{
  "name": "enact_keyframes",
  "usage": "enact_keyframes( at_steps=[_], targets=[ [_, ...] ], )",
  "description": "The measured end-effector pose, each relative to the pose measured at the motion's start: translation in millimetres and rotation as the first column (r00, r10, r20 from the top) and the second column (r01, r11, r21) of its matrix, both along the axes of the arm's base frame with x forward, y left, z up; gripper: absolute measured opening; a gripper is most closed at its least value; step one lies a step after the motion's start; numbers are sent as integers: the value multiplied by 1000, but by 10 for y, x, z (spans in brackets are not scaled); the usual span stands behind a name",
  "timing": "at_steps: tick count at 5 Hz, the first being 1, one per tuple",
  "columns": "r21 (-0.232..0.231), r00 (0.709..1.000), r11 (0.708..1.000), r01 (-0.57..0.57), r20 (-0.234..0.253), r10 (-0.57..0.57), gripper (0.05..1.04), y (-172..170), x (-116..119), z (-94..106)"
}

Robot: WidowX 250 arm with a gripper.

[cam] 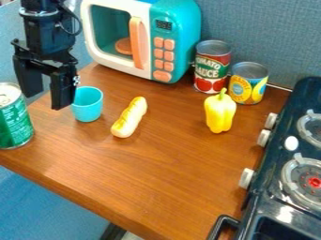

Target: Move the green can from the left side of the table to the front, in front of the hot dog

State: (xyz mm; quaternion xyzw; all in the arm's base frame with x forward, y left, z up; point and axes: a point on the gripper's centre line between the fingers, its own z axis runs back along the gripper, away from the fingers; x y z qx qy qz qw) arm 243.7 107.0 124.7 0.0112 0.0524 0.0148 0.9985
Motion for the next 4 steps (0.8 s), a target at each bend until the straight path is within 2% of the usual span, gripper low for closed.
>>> enact_keyframes(
  at_steps=[1,2,3,4],
  targets=[
    [-10,1000,1000,0,-26,0,1001,-8,-10,-70],
    [-3,998,999,50,-44,-50,1001,124,6,-91],
    [58,997,996,65,-53,-62,1001,319,-39,-90],
    [82,994,994,74,-90,-66,1001,402,-68,-148]
  ],
)
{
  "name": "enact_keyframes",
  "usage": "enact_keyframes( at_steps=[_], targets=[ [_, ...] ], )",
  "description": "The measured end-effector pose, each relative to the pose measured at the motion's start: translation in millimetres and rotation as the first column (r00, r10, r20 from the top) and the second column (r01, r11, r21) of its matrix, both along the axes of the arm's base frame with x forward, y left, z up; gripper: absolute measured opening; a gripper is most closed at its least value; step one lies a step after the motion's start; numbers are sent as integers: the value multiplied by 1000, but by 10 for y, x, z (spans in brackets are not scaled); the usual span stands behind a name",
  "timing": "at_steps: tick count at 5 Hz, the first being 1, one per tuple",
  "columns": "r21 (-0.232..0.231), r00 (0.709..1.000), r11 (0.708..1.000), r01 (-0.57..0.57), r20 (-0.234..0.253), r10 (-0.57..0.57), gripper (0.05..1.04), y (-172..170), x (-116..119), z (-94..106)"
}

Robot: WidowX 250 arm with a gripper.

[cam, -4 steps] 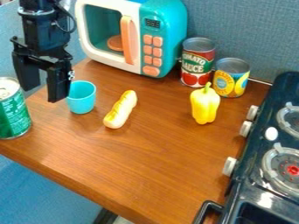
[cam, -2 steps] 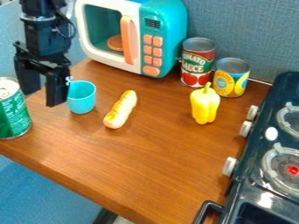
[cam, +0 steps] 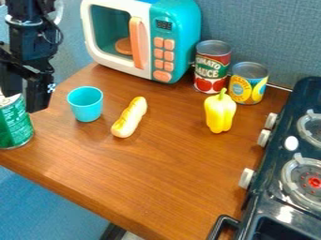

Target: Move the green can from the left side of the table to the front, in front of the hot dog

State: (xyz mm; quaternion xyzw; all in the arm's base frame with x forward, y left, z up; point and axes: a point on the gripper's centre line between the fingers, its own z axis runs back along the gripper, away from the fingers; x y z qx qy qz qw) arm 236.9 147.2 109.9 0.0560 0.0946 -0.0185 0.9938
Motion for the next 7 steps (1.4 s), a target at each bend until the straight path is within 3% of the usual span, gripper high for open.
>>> enact_keyframes(
  at_steps=[2,3,6,7],
  targets=[
    [38,996,996,-85,-13,85,1001,337,-122,19],
    [47,992,991,-127,14,126,1001,529,-141,95],
    [31,994,993,-110,20,109,1001,647,-35,18],
    [50,992,991,-125,33,123,1001,696,-2,17]
  ],
)
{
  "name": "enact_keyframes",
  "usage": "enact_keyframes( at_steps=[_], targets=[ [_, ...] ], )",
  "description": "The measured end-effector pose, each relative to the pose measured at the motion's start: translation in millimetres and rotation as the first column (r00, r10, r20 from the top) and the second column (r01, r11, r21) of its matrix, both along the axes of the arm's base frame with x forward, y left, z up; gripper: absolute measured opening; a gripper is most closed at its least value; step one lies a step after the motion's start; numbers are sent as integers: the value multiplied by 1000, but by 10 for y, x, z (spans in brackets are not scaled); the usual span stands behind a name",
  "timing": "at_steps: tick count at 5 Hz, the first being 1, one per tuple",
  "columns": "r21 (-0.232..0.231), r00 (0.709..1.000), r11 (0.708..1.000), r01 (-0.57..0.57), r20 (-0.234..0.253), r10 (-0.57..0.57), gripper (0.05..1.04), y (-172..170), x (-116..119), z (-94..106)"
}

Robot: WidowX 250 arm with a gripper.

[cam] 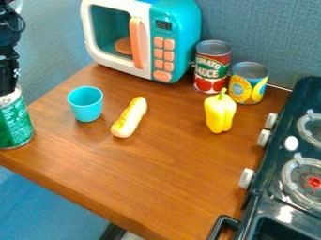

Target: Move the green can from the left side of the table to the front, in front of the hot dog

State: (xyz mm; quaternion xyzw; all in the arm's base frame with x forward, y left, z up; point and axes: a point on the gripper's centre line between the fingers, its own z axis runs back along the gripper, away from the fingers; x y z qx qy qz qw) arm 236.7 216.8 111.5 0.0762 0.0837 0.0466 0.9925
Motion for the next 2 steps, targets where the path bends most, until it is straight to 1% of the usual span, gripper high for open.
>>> enact_keyframes(
  at_steps=[1,2],
  targets=[
    [21,999,999,-46,-5,46,1001,120,-28,-28],
    [36,998,997,-65,-2,65,1001,165,-36,-17]
  ],
)
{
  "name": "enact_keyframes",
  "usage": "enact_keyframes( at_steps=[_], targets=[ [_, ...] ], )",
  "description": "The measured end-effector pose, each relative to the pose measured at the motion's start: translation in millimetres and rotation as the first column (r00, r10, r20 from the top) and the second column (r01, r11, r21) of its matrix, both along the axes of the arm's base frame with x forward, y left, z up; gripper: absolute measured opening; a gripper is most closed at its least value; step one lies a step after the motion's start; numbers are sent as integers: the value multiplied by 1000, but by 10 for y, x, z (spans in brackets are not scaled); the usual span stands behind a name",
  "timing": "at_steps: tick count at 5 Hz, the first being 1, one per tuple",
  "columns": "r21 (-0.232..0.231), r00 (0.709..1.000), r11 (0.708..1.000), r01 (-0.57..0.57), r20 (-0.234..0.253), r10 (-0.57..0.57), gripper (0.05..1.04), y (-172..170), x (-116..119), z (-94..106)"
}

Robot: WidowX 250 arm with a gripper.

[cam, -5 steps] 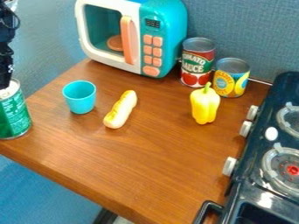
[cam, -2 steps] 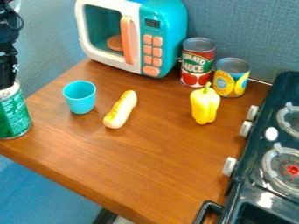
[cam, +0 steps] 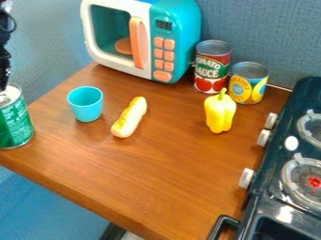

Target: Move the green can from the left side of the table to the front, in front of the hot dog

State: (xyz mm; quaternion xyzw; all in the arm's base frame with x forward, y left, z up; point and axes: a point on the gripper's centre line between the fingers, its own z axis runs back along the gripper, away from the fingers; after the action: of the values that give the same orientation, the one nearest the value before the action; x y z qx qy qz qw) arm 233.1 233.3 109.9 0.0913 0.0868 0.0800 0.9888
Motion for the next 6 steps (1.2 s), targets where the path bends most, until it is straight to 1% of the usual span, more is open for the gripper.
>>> enact_keyframes(
  at_steps=[1,2,3,4,5,6],
  targets=[
    [-5,999,1000,-21,-41,20,1001,20,-24,-105],
    [-9,999,1000,-27,-35,27,1001,8,-20,-122],
    [-1,1000,1000,-30,3,30,1001,-41,-33,-154],
    [-32,999,999,-30,26,31,1001,-206,-69,-174],
    [-120,996,992,43,82,-33,1001,-675,69,-224],
    [-216,985,968,126,140,-97,1001,-1102,161,-265]
  ],
)
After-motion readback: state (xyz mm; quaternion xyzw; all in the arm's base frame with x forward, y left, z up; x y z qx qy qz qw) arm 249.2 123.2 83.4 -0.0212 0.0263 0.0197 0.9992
